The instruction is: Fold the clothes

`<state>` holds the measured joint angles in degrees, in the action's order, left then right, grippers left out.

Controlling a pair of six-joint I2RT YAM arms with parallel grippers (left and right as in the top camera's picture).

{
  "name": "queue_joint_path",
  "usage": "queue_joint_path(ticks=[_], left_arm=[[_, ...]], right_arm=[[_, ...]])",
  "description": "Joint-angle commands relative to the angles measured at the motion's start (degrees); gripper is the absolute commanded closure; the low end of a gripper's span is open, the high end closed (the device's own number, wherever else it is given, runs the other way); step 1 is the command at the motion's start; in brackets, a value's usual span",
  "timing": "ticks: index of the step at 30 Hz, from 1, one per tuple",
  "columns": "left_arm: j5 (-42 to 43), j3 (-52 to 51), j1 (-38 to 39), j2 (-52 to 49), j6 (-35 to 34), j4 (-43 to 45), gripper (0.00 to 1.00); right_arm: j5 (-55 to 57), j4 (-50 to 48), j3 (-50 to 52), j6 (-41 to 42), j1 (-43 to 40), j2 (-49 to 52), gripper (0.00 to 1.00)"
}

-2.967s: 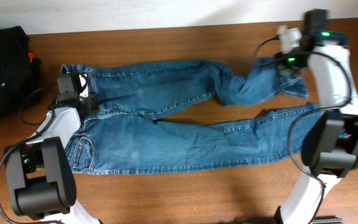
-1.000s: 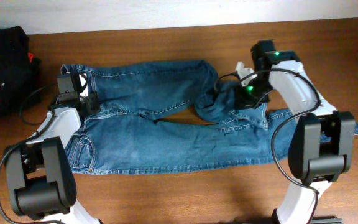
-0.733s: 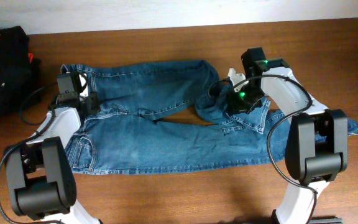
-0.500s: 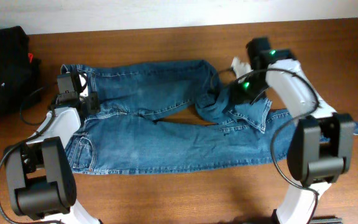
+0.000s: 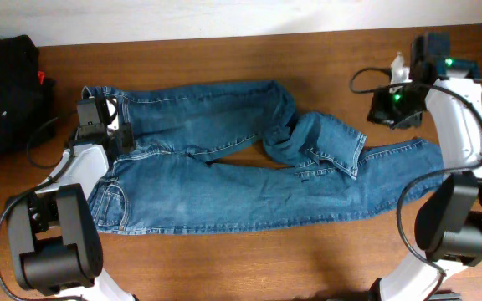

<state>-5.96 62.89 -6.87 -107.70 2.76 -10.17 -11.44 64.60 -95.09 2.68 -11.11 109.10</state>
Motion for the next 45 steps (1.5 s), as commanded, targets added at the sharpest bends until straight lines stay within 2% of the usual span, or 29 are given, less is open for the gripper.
queue_joint_path(ticks=[1,7,17,28,32,40,45], left_arm=[[0.83,0.15,-0.04,-0.61,-0.61,0.13,0.39],[0.83,0.15,-0.04,-0.61,-0.61,0.11,0.39],[0.87,0.15,-0.04,-0.61,-0.61,0.11,0.39],[0.85,0.15,-0.04,-0.61,-0.63,0.13,0.39],[0.87,0.15,-0.04,-0.61,-0.63,0.11,0.38],[3.41,0.15,-0.04,-0.61,-0.59,0.72,0.38],[3.19,0.15,-0.04,-0.61,-0.59,0.72,0.38]], right_arm=[[-0.55,-1.09,3.74,0.59,0.72,1.14,0.96],[-2.75,-4.26,9.07,0.85,1.79,1.14,0.96],[-13.88,-19.76,19.54,0.81,1.84,1.18,0.96],[-13.62,-30.56,27.28,0.63,4.26,2.38,0.96],[-10.19,-32.04,27.45,0.61,5.11,3.82,0.96],[8.87,-34.38,27.10,0.61,4.90,4.85,0.96],[12.39,-37.48,25.38,0.52,2.64,4.85,0.96]])
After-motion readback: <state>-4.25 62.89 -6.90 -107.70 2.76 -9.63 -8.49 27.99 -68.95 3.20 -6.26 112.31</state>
